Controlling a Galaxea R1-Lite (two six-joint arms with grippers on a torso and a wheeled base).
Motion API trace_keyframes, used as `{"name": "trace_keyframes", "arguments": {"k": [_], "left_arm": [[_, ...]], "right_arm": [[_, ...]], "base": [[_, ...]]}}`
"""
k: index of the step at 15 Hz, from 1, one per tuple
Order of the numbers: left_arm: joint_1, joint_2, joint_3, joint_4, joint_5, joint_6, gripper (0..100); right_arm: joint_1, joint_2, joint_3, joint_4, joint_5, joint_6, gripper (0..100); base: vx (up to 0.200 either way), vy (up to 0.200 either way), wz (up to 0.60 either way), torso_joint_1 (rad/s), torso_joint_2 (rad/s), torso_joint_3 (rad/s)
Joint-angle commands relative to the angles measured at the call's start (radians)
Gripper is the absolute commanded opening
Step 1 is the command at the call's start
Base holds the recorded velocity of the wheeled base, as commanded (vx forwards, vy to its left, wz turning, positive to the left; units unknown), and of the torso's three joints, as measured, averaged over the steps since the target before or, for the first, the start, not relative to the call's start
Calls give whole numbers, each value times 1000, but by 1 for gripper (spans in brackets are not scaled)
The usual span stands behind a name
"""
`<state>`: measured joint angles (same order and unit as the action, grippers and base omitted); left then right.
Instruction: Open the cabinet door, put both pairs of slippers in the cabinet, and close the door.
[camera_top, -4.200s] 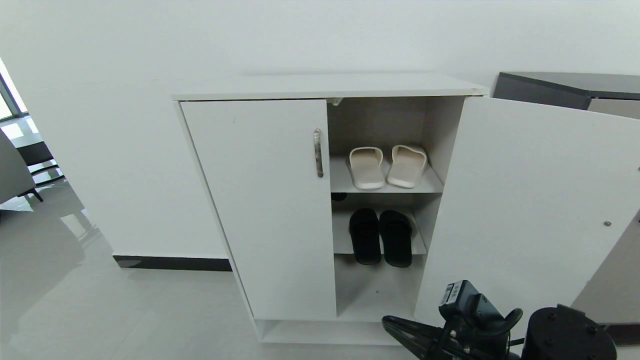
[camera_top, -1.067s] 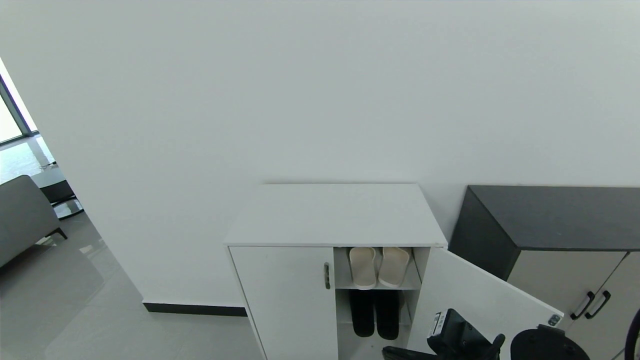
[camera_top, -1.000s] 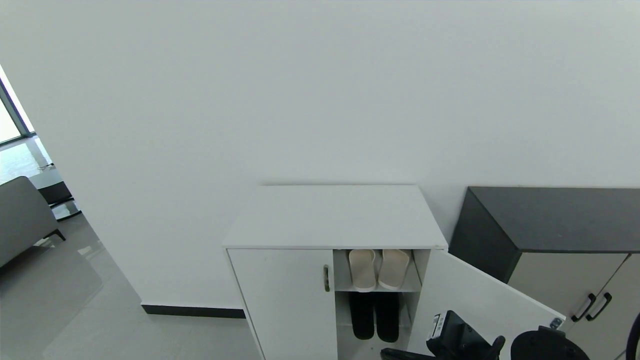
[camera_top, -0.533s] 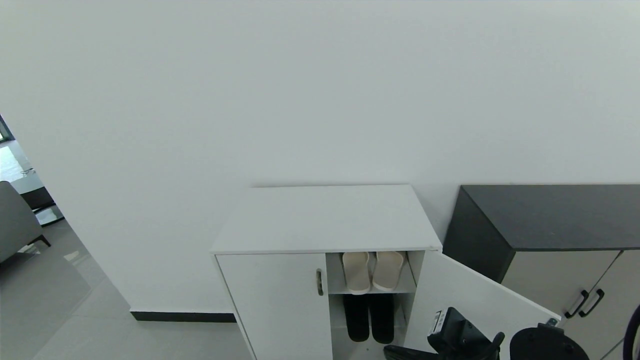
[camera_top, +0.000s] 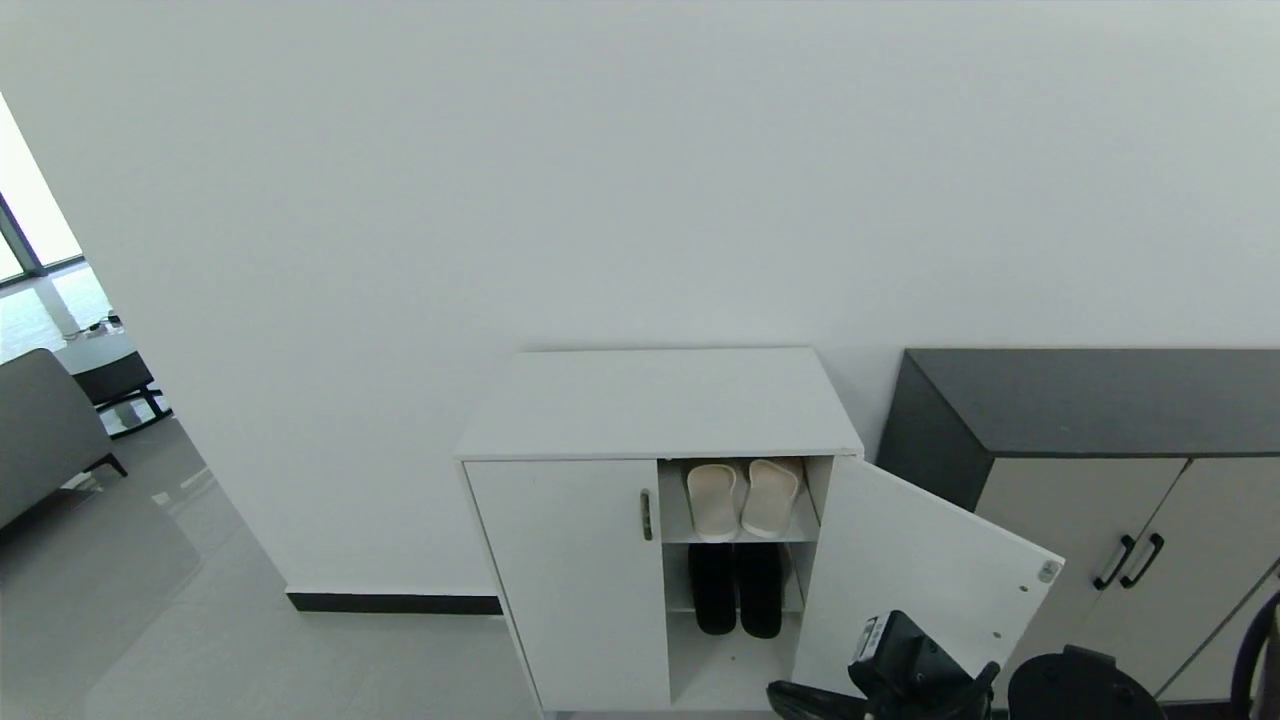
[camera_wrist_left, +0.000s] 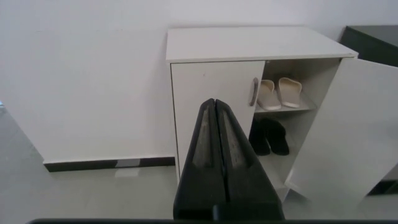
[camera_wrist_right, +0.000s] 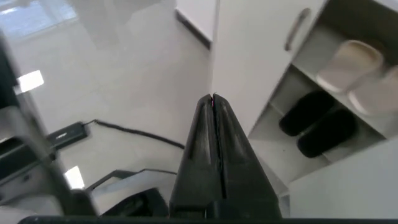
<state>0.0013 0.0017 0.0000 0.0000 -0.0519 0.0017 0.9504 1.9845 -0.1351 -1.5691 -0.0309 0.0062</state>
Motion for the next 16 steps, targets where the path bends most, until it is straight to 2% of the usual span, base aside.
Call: {"name": "trace_keyframes", "arguments": {"k": [1, 2, 6, 8, 12, 15, 16], "left_arm": [[0, 0, 0, 0, 0, 0, 0], [0, 0, 0, 0, 0, 0, 0], [0, 0, 0, 0, 0, 0, 0], [0, 0, 0, 0, 0, 0, 0], [0, 0, 0, 0, 0, 0, 0], [0, 0, 0, 0, 0, 0, 0], [0, 0, 0, 0, 0, 0, 0]], "right_arm": [[-10, 17, -18, -2, -15, 0, 0], [-19, 59, -46, -2, -109, 0, 0], [-29, 83, -64, -2, -132, 9, 0], [-148, 80, -97, -2, -126, 5, 0], [-483, 88, -167, -2, -24, -57, 0], [-610, 89, -210, 15, 19, -68, 0], [-659, 85, -236, 67, 19, -80, 0]], "base": [[0, 0, 0, 0, 0, 0], [0, 0, 0, 0, 0, 0], [0, 0, 0, 0, 0, 0], [0, 0, 0, 0, 0, 0], [0, 0, 0, 0, 0, 0], [-200, 0, 0, 12, 9, 4], [0, 0, 0, 0, 0, 0]]}}
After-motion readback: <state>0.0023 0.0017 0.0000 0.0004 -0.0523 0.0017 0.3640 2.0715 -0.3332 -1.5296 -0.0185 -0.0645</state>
